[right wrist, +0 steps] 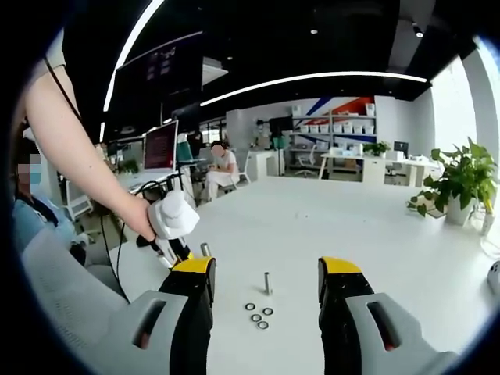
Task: Place the washer onto the threaded stud by aligning its center hole with the stud, sliding it down to the base, and recovering from edge contact or off-axis alignment until the washer reaches the visible bottom stop.
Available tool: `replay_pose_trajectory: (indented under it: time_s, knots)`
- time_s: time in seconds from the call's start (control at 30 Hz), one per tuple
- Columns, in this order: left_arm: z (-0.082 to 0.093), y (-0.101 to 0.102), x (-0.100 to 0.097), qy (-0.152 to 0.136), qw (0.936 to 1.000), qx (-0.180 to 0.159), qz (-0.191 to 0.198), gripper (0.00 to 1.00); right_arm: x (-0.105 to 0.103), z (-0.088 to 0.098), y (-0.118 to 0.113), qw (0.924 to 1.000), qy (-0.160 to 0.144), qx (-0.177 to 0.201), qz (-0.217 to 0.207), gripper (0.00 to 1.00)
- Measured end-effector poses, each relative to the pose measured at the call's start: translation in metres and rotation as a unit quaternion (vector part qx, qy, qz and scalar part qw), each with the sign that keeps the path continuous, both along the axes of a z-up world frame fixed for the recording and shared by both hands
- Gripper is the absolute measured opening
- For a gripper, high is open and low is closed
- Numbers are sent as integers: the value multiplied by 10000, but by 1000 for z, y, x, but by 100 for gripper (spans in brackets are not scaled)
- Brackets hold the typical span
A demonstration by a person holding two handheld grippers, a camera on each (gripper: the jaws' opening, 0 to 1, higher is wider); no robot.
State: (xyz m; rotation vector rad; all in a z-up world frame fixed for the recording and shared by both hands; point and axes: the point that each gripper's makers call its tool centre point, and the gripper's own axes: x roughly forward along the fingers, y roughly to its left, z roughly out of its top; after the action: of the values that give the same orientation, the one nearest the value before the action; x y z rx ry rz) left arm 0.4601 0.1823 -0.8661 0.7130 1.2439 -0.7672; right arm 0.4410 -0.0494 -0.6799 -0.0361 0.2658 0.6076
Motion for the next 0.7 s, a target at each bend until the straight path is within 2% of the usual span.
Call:
replay_pose_trajectory:
  time_s: [0.17, 0.33, 0.5, 0.7]
  knots:
    - [6, 0, 1, -54, 10000, -43, 13, 20, -1, -1, 1, 10000, 3, -16, 25, 55]
    - [20, 0, 4, -174, 9998, -80, -112, 20, -1, -1, 2, 10000, 10, -25, 53, 55]
    - [38, 9, 17, -271, 9996, -101, -74, 20, -1, -1, 2, 10000, 17, -20, 50, 55]
    - [51, 15, 27, -394, 9991, -34, -118, 20, -1, -2, 2, 10000, 26, -18, 55, 55]
